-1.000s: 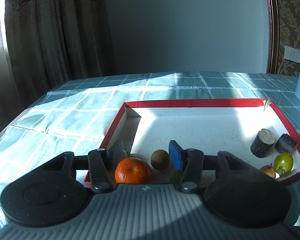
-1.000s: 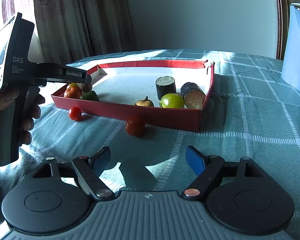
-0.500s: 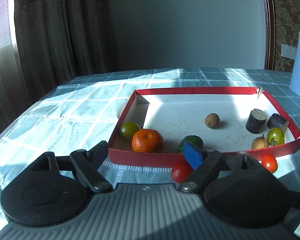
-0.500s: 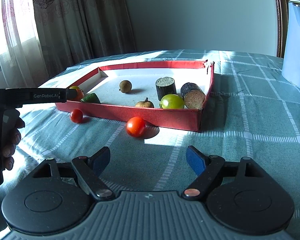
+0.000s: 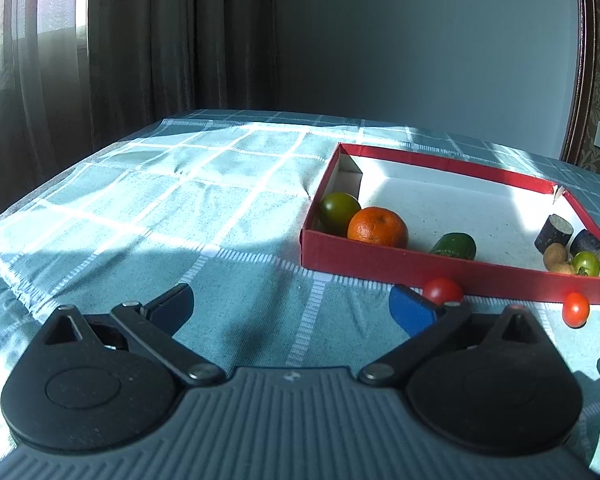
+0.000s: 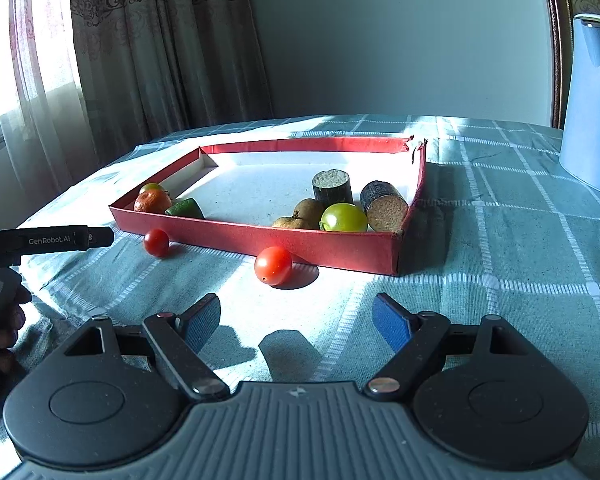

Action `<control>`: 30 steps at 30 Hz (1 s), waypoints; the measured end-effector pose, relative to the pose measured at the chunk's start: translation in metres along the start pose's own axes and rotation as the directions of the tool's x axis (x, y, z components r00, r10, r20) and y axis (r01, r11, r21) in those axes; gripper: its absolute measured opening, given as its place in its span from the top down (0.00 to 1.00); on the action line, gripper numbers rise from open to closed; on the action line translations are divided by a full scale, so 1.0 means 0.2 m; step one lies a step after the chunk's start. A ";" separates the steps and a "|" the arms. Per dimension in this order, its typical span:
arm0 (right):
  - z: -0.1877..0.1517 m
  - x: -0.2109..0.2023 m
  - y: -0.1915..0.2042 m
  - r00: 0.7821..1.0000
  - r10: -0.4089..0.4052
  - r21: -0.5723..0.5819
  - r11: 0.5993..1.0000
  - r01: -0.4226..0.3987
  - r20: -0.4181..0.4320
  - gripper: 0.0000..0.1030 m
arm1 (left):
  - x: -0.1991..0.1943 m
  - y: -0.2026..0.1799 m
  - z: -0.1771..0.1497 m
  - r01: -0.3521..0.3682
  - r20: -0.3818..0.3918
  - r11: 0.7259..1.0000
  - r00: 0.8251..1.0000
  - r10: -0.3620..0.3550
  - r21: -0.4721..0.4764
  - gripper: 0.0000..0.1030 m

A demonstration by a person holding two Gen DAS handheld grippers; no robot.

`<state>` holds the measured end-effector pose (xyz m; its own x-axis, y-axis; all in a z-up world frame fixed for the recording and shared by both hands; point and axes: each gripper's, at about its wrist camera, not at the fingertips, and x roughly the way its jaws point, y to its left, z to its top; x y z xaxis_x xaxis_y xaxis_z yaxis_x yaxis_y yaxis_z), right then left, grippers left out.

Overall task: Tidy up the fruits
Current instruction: 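Move the right gripper to the red tomato and close on it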

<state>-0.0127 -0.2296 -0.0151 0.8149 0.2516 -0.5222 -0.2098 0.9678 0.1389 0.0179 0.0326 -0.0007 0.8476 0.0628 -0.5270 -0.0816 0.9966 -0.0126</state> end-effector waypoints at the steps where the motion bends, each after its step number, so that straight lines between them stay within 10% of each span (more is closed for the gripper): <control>1: 0.00 0.00 0.01 1.000 -0.007 -0.013 1.000 0.007 0.002 0.19 | 0.00 0.00 0.00 0.000 0.006 1.000 1.000 0.000 0.000 0.00; 30: 0.12 0.25 0.14 0.993 -0.101 -0.085 0.992 0.096 -0.062 0.65 | 0.00 0.07 0.00 -0.008 0.007 0.997 1.000 0.009 -0.080 0.00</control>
<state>0.0361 -0.1900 -0.0176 0.7968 0.1523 -0.5847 -0.1759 0.9843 0.0167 0.0159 0.0473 -0.0005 0.8507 0.0722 -0.5207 -0.1303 0.9886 -0.0757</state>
